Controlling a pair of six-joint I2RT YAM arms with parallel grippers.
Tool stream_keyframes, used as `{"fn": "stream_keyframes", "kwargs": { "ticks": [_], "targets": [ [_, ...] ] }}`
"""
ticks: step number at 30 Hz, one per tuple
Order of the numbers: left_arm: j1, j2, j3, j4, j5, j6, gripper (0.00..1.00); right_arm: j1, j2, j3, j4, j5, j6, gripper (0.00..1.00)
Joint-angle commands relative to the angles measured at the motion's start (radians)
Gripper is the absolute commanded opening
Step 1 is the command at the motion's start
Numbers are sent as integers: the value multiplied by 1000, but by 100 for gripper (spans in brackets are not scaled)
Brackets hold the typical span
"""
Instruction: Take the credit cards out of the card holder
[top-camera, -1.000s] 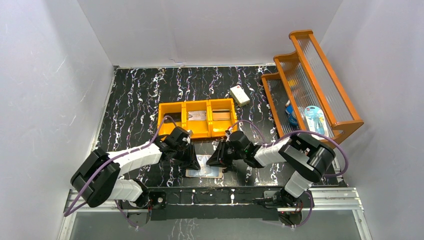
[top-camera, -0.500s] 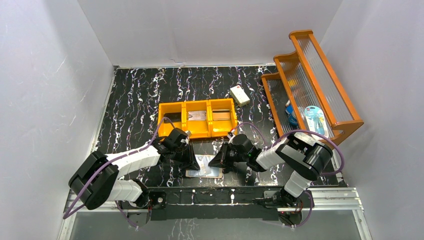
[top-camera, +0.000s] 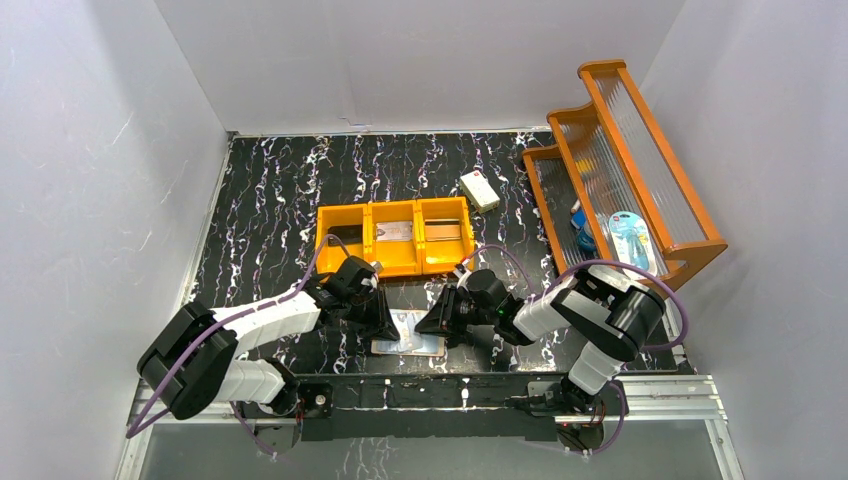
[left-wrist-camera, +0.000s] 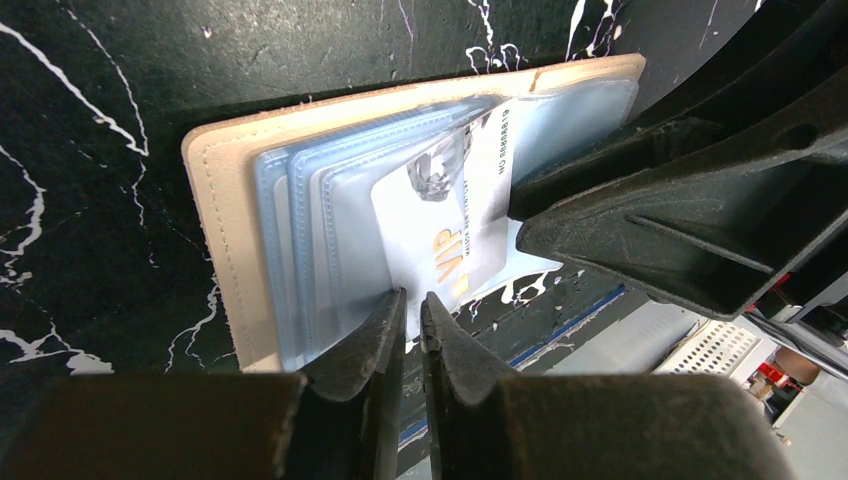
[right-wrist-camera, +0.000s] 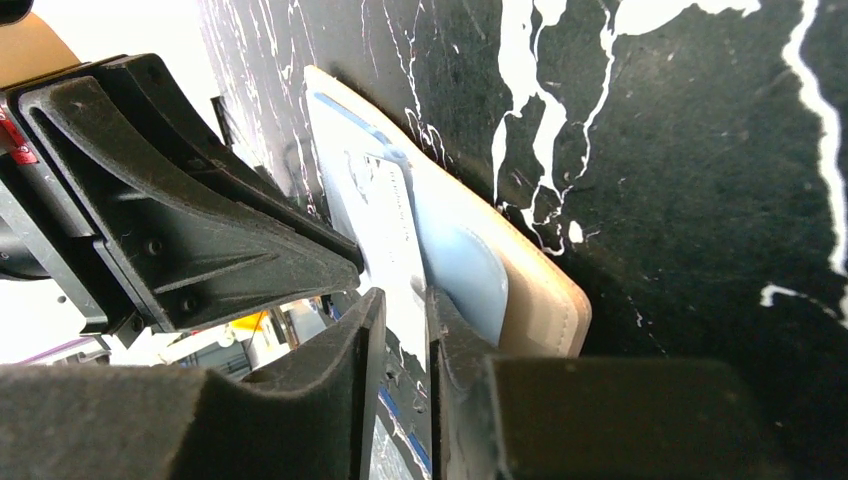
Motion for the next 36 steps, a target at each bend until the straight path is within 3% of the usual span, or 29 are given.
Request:
{"fn": "stream_keyframes", "kwargs": {
  "ticks": [1, 3, 7, 9, 13, 23, 27, 30, 36],
  "targets": [
    [-17, 73, -75, -101, -104, 31, 11, 34, 15, 35, 72, -72, 20, 30],
    [-17, 74, -78, -94, -101, 28, 11, 41, 36, 59, 72, -91, 9, 29],
    [-17, 74, -73, -89, -90, 22, 11, 50, -25, 65, 48, -67, -42, 0],
    [-17, 41, -67, -97, -95, 18, 12, 50, -77, 56, -36, -16, -35, 0],
    [-17, -19, -25, -144, -110, 32, 26, 46, -137, -6, -92, 59, 8, 0],
    [-17, 2, -9, -148, -94, 50, 25, 43, -187, -54, -144, 111, 28, 0],
    [-17, -10, -7, -156, -100, 48, 23, 44, -167, -8, -178, 83, -11, 13],
    [-17, -32, 11, -175, -100, 51, 29, 44, -162, 46, -212, 71, -55, 25],
    [-17, -79, 78, -245, -132, 67, 37, 44, -178, 167, -386, 84, -172, 36]
  ]
}}
